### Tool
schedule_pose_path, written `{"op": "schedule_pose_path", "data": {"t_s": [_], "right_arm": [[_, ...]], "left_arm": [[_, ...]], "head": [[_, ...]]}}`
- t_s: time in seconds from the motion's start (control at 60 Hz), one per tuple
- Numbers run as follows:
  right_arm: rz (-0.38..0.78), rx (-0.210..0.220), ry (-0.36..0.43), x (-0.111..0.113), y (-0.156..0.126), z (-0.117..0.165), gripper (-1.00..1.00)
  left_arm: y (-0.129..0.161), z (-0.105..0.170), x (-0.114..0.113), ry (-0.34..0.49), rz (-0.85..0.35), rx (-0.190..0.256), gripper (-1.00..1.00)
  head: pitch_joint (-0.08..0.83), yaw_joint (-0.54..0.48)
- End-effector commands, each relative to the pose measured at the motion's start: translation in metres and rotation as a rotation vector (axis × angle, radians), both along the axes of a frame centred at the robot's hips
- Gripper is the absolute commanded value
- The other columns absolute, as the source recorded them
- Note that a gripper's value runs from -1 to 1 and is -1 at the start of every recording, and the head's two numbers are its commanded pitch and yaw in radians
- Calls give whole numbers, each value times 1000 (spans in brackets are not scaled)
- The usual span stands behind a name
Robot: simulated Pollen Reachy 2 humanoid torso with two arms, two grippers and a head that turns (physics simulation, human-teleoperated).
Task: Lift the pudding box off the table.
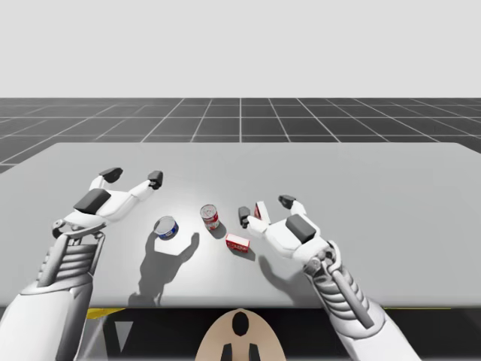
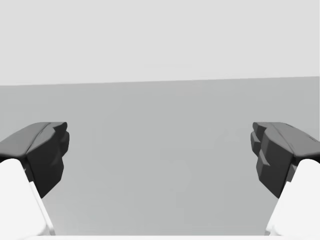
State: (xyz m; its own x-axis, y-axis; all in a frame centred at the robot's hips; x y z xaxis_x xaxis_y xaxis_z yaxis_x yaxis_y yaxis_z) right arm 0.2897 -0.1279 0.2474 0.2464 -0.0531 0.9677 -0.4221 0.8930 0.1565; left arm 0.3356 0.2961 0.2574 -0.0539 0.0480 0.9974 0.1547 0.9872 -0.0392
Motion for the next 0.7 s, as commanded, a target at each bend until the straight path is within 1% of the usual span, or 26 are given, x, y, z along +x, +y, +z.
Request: {"op": "schedule_pose_path", "data": {"t_s": [0.017,0.067,0.083,0.1,0.183,0.35,0.483,0.517,0.55,0.583,0.7], "right_arm": [[-147,-131,331,6,21,-18,-1000],[-153,-144,333,8,22,-20,-1000],[-164,-161,339,10,23,-22,-1000],[-164,-161,339,10,23,-22,-1000],[-178,-196,360,18,26,-28,-1000],[-201,-245,391,32,29,-37,-1000],[-215,-285,452,44,30,-43,-1000],[-213,-302,474,48,30,-44,-1000],[-216,-314,478,51,30,-44,-1000],[-215,-322,490,54,31,-44,-1000],[-197,-319,545,59,34,-46,-1000]], "left_arm": [[0,1,-1,-4,0,2,-1000],[0,1,-1,-5,0,2,-1000],[0,1,-1,-5,0,0,-1000],[0,1,-1,-5,0,0,-1000],[0,2,-2,-5,0,-3,-1000],[1,3,-3,-9,1,-8,-1000],[1,4,-3,-9,0,-11,-1000],[1,4,-3,-9,-1,-11,-1000],[1,4,-4,-9,-1,-11,-1000],[1,4,-4,-9,-1,-13,-1000],[2,5,-4,-9,0,-17,-1000]], "head": [[619,-98],[619,-99],[620,-99],[620,-99],[621,-101],[622,-102],[620,-97],[620,-97],[620,-96],[621,-97],[621,-96]]}}
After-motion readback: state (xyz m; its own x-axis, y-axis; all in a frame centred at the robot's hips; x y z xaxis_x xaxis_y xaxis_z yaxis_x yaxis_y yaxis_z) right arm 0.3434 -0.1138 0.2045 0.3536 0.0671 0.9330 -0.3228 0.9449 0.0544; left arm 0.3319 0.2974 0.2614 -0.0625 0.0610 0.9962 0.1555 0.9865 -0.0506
